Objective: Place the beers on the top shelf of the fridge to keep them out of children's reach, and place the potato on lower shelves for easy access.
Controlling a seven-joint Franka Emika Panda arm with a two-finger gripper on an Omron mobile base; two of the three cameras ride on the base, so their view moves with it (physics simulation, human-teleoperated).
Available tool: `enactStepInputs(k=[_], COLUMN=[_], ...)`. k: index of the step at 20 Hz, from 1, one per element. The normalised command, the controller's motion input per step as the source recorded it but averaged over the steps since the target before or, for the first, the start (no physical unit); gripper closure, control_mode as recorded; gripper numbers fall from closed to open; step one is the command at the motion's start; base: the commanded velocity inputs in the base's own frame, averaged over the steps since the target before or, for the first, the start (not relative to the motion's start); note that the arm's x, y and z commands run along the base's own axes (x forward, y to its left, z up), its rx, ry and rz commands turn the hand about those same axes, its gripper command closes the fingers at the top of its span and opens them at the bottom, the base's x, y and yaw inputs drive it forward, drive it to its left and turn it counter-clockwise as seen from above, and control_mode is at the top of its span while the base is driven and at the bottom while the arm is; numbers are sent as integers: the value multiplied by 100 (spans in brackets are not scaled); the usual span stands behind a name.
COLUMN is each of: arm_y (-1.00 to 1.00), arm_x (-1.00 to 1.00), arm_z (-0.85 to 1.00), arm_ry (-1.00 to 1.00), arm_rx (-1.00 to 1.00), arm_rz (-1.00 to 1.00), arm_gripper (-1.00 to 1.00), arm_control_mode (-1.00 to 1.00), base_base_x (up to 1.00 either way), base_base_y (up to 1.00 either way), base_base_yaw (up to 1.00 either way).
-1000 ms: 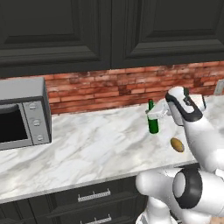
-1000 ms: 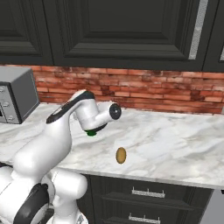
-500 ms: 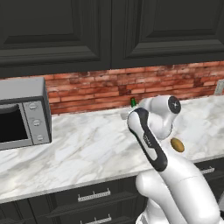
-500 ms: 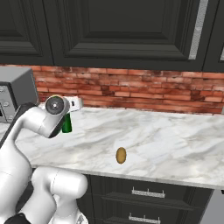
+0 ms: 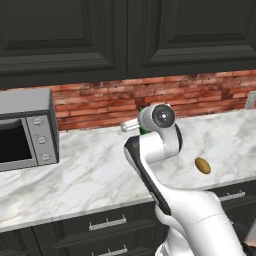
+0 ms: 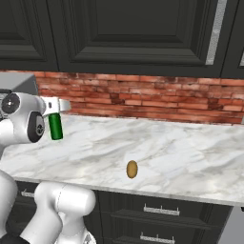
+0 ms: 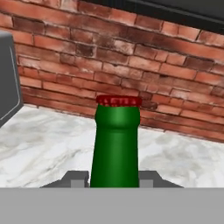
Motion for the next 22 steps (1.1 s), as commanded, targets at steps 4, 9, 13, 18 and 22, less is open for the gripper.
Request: enactStepInputs(k=[4, 9, 13, 18, 22], arm_y=[6, 0, -16, -37, -36], arm_x=[-14, -41, -55, -44, -35], arm_z=[40, 22, 1, 0, 2], arm_ry=[0, 0, -5, -6, -1], arm_rx=[-1, 3, 12, 4, 0], arm_rz=[-7, 0, 0, -1, -1], arm_gripper=[100, 100, 100, 100, 100], arm_control_mode=[-100, -100, -100, -100, -100], base_base_x=[0, 0, 0, 0, 0], base_base_y=[0, 0, 0, 0, 0], base_base_yaw=[0, 0, 0, 0, 0])
